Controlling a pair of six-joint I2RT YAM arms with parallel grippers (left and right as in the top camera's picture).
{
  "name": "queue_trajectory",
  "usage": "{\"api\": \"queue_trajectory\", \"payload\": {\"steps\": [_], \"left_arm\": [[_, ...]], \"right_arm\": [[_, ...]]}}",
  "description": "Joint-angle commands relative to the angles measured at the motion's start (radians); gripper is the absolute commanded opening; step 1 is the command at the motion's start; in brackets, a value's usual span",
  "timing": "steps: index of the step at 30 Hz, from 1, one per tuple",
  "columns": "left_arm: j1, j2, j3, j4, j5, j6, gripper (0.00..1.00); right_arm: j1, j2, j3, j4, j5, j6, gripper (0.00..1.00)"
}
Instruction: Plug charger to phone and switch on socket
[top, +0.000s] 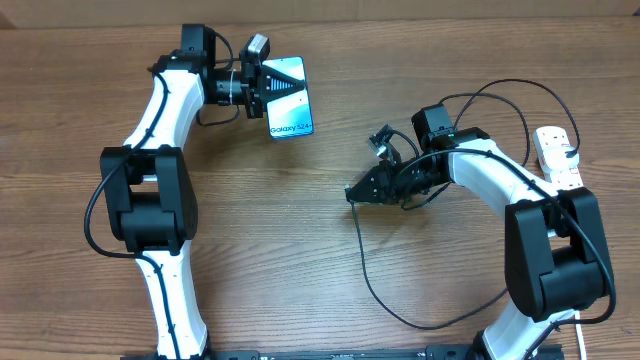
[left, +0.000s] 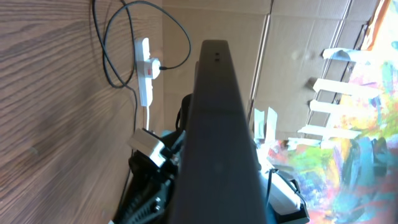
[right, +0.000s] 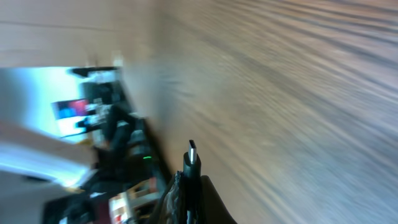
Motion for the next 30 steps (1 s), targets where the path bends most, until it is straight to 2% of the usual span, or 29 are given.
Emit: {"api": "queue_trajectory", "payload": {"steps": [1, 3, 8, 14, 20, 30], "left_arm": [[-0.019, -0.025, 0.004, 0.026, 0.034, -0.071, 0.04], [-0.028, -0.025, 0.004, 0.053, 0.017, -0.114, 0.04], [-0.06, -0.025, 0.004, 0.158, -0.018, -0.233, 0.04], [-0.095, -0.025, 0.004, 0.288, -0.029, -0.317, 0.04], [-0.12, -0.025, 0.004, 0.302, -0.069, -0.352, 0.04], [-0.139, -0.025, 0.004, 0.302, -0.053, -0.341, 0.04]], "right_arm": [[-0.002, -0.028, 0.025, 0.04, -0.244, -0.021, 0.04], [-0.002, -0.028, 0.026, 0.084, -0.314, 0.002, 0.04], [-0.002, -0.028, 0.026, 0.172, -0.33, 0.106, 0.04], [-0.002, -0.028, 0.027, 0.273, -0.406, 0.208, 0.04], [-0.002, -0.028, 0.027, 0.365, -0.414, 0.297, 0.04], [-0.002, -0.028, 0.027, 0.672, -0.413, 0.56, 0.04]]}}
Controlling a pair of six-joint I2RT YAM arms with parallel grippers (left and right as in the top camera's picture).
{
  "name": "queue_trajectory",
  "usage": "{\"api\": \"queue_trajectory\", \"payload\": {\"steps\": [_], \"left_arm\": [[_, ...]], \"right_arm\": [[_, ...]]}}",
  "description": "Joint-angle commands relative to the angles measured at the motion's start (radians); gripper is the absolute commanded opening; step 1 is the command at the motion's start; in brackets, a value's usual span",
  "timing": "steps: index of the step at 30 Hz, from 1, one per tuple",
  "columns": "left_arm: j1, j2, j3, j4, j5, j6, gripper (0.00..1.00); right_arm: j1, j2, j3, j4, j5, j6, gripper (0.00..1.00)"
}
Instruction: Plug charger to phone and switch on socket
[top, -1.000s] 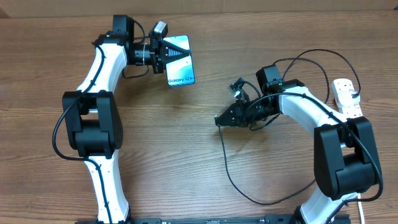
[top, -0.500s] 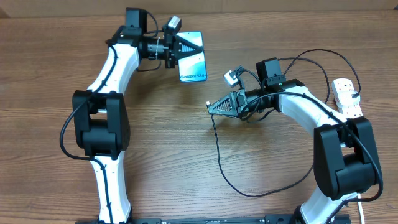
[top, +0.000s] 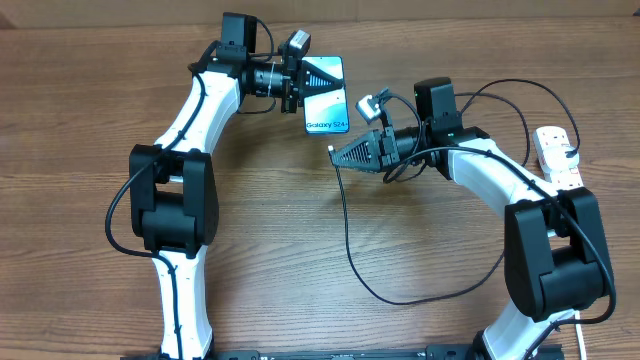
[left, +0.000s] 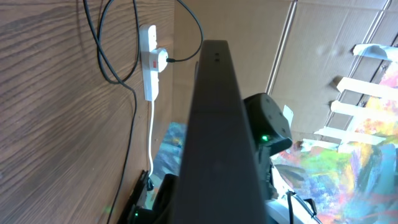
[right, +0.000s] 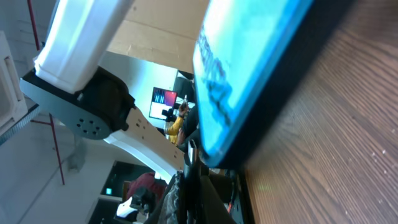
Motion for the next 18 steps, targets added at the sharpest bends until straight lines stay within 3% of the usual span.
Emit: {"api": "queue_trajectory", "payload": {"steps": [1, 18], "left_arm": [[-0.006, -0.025, 0.005, 0.004, 0.04, -0.002, 0.04], [-0.024, -0.025, 0.005, 0.012, 0.084, 0.036, 0.04]], "right_arm": [[-0.002, -0.028, 0.023, 0.051, -0.018, 0.121, 0.04], [-0.002, -0.028, 0.023, 0.083, 0.083, 0.161, 0.04]]}}
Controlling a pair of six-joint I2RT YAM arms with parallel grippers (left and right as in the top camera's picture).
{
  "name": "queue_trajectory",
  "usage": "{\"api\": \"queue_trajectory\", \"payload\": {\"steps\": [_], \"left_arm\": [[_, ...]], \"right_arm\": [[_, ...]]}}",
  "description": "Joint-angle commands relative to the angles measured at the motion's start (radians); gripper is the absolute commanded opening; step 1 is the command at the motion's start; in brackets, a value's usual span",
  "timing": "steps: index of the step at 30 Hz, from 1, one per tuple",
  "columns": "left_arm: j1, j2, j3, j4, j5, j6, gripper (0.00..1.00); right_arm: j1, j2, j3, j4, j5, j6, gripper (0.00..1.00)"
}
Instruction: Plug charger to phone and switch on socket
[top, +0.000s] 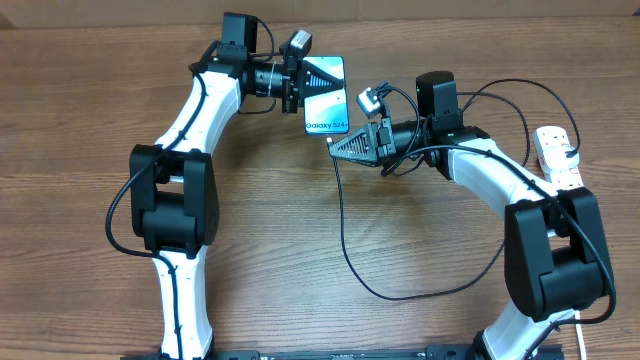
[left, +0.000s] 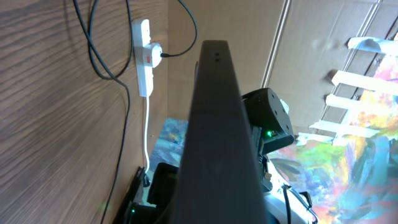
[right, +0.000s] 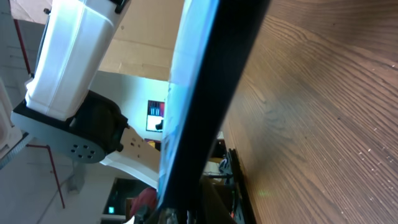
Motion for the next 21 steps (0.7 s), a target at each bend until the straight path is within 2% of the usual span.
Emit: {"api": "queue_trajectory", "payload": {"steps": [1, 10, 21], "left_arm": [[-0.014, -0.025, 0.005, 0.011, 0.053, 0.034, 0.04], [-0.014, -0.025, 0.005, 0.085, 0.047, 0.036, 0.04], [-0.015, -0.025, 0.005, 0.079, 0.051, 0.035, 0.04]], "right_arm": [[-0.002, -0.028, 0.023, 0.007, 0.007, 0.005, 0.04], [-0.001, -0.028, 0.023, 0.006, -0.06, 0.007, 0.04], [-0.002, -0.028, 0.023, 0.042, -0.047, 0.008, 0.04]]}}
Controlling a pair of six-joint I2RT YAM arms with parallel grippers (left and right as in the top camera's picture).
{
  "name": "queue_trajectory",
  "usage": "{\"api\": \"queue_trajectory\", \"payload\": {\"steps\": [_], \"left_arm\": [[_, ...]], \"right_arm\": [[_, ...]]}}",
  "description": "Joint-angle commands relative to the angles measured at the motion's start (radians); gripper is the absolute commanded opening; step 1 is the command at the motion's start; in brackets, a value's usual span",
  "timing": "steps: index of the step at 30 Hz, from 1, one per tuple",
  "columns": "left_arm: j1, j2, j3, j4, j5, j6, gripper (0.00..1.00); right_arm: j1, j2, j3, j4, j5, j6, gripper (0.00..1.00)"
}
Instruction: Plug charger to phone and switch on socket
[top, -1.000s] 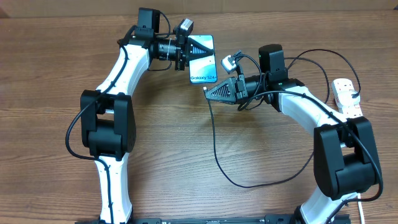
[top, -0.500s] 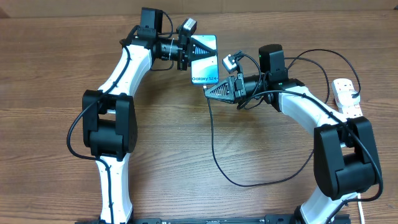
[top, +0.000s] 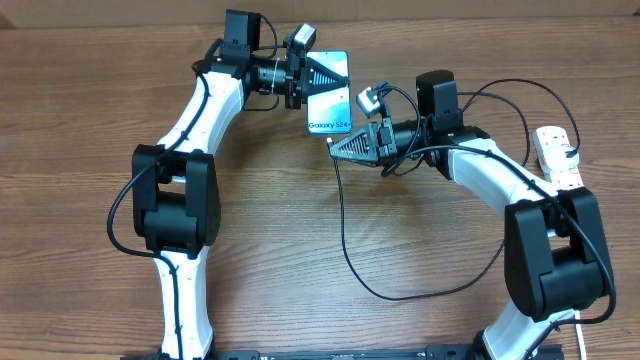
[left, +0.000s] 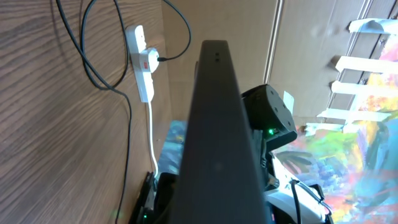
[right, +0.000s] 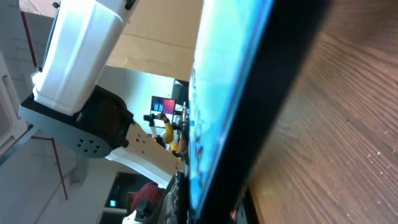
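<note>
My left gripper (top: 303, 78) is shut on the phone (top: 330, 98) and holds it off the table at the back centre, its blue screen up. In the left wrist view the phone's dark edge (left: 214, 124) fills the middle. My right gripper (top: 338, 150) is shut on the charger plug, whose tip is at the phone's lower end. In the right wrist view the phone's screen (right: 227, 93) and dark edge fill the frame and hide the plug tip. The white socket strip (top: 556, 156) lies at the right edge, with the charger cable (top: 345, 240) running from it.
The black cable loops across the wooden table (top: 260, 260) in front of the right arm and behind it toward the strip. The left arm's white link (right: 87, 50) shows close beyond the phone. Cardboard walls stand behind the table.
The phone has shifted slightly to the right and tilted, so its edge now covers the plug tip in the right wrist view. My right gripper has barely moved.
At first the phone was held at the back left and the plug over the table's middle, well apart. A second later both had come together at the back centre, the plug tip just below the phone's lower end. Since then the gap has shut down to nothing visible.
</note>
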Motion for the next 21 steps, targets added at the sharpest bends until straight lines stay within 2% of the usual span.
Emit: {"api": "queue_trajectory", "payload": {"steps": [1, 11, 21], "left_arm": [[-0.008, -0.025, 0.005, 0.0, 0.047, 0.016, 0.04], [-0.008, -0.025, 0.005, 0.0, 0.073, 0.009, 0.04], [-0.008, -0.025, 0.005, 0.001, 0.067, 0.01, 0.04]], "right_arm": [[-0.002, -0.028, 0.023, 0.011, -0.015, 0.004, 0.04], [-0.002, -0.028, 0.023, 0.011, 0.057, 0.03, 0.04], [-0.002, -0.028, 0.023, 0.014, 0.028, 0.034, 0.04]]}}
